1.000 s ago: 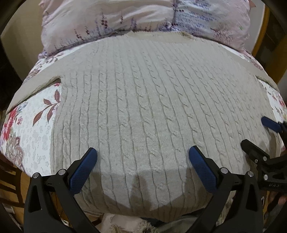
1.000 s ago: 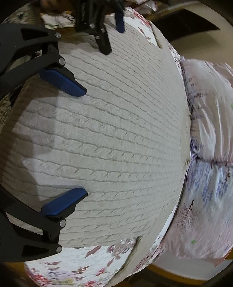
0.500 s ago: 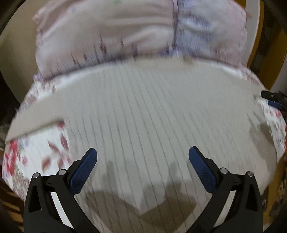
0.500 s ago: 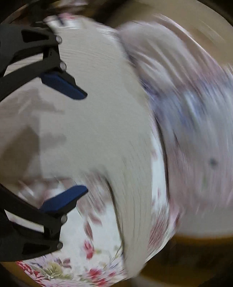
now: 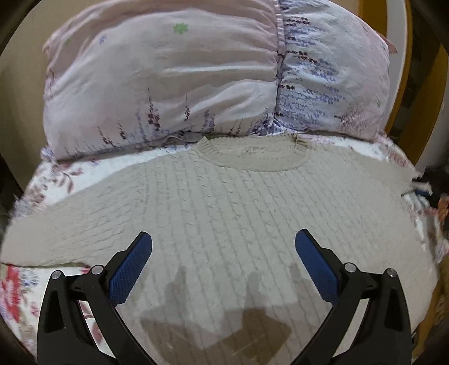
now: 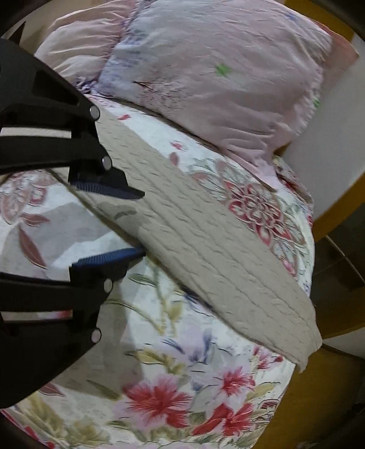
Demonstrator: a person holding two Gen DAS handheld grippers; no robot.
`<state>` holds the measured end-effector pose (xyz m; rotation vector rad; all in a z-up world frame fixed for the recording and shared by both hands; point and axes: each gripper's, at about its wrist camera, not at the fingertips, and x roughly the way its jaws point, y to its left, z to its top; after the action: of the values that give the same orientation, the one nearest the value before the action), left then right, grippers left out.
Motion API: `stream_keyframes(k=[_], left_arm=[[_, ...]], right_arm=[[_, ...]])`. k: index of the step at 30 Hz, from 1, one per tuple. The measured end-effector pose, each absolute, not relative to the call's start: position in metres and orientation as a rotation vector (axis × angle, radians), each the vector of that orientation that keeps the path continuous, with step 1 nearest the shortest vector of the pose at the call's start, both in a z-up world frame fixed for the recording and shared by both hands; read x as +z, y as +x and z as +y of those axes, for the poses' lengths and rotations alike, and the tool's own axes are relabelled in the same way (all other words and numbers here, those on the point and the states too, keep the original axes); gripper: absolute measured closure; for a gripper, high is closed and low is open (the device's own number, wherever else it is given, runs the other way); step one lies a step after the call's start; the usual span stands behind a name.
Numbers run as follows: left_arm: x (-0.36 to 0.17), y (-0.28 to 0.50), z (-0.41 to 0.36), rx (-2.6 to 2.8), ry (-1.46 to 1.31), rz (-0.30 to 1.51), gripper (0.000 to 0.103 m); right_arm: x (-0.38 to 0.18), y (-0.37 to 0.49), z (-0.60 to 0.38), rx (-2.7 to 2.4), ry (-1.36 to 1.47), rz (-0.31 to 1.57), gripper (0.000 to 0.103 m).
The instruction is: Fold small clothes
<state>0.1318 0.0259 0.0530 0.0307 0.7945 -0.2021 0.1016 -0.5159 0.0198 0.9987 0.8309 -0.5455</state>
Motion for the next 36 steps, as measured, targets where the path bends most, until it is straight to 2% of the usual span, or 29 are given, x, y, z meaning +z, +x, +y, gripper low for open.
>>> stream_keyframes(k=[8, 11, 14, 19, 25, 29, 34, 36], left_arm=[[0.046, 0.154, 0.033, -0.224, -0.056, 0.803, 0.001], [0.042, 0.161, 0.035, -0.238, -0.073, 0.819, 0.001], [0.038, 0.166, 0.042, -0.269, -0.131, 0.85, 0.001], [0.037, 0.166, 0.05, -0.318, -0.218, 0.842, 0.001], [0.045, 0.162, 0.054, -0.344, -0.275, 0.763, 0.001], [0.046, 0.163, 0.054, -0.356, -0.303, 0.765, 0.001], [0.037, 0.166, 0.051, -0.39, -0.362, 0.822, 0.001], [0.033, 0.169, 0.051, -0.408, -0.392, 0.851, 0.001]], right_arm=[[0.017, 0.1, -0.533, -0.601, 1.002, 0.775, 0.086], [0.021, 0.103, -0.528, -0.626, 0.921, 0.784, 0.092], [0.034, 0.107, -0.518, -0.635, 0.819, 0.768, 0.094], [0.088, 0.124, -0.474, -0.549, 0.594, 0.661, 0.094], [0.135, 0.144, -0.369, -0.218, 0.424, 0.605, 0.094], [0.114, 0.161, -0.291, 0.027, 0.38, 0.719, 0.094], [0.047, 0.179, -0.222, 0.141, 0.312, 0.966, 0.095], [0.035, 0.176, -0.22, 0.153, 0.348, 1.006, 0.09]])
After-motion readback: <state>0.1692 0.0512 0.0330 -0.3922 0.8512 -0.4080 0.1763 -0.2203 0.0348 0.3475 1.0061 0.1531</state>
